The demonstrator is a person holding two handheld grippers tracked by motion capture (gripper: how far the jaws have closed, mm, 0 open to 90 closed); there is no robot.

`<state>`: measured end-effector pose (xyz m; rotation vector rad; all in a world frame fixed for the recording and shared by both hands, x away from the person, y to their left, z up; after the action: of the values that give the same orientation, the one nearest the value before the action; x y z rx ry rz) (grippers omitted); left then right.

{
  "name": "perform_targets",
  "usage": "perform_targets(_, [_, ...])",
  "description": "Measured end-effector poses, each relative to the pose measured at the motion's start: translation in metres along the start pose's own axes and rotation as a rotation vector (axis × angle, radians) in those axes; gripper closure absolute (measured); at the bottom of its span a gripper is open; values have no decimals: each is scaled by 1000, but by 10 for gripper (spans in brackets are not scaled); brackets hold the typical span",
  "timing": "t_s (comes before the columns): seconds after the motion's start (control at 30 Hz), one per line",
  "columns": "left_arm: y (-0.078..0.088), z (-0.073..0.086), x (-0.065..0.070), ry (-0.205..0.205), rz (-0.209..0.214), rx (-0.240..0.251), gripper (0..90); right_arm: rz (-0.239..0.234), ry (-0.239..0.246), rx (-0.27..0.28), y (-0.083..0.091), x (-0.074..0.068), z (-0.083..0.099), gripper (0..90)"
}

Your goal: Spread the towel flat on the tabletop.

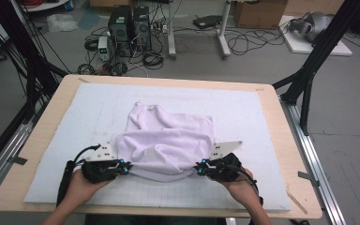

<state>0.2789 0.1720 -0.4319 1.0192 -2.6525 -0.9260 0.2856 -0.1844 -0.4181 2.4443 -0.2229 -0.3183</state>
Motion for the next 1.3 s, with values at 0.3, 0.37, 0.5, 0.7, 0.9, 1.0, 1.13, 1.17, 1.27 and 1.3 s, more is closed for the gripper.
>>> perform_targets(0.3, [19, -20, -42, 46, -116, 45, 853, 85, -22, 12, 31, 21, -19, 853])
perform_targets(0.37, [13, -23, -55, 61, -137, 33, 853, 122, -48, -3, 33, 43, -25, 857])
perform_targets(0.5, [-19, -27, -76, 107, -195, -10, 852, 136, -117, -15, 23, 71, -24, 856])
perform_targets(0.7, [-63, -20, -93, 166, -215, -86, 846, 143, -245, -62, -9, 118, -2, 847])
perform_targets(0.9, [-45, -23, -93, 178, -203, -50, 644, 175, -232, 15, 6, 110, -7, 670])
perform_targets(1.0, [-28, -28, -88, 180, -208, -18, 513, 168, -187, 71, 17, 95, -12, 647])
perform_targets(1.13, [-13, -31, -70, 130, -175, 26, 491, 150, -126, 77, 21, 74, -17, 619])
perform_targets(1.17, [-13, -30, -64, 121, -160, 32, 504, 133, -86, 76, 19, 62, -19, 603])
perform_targets(1.27, [-24, -25, -47, 90, -93, 26, 578, 83, -52, 80, 8, 51, -19, 583])
perform_targets(1.3, [-29, -23, -42, 76, -71, 18, 587, 69, -43, 68, 3, 48, -18, 579])
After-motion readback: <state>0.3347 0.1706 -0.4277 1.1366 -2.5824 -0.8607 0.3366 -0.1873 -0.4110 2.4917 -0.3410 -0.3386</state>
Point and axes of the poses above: each handheld gripper's, and its own axes: y roughly backward along the jaws, z roughly out of its underside, x roughly to its right, the point moved 3 cm from there along -y, roughly forward along the jaws, and after that the axes turned 12 degrees about -z, right-handed, at the moved point
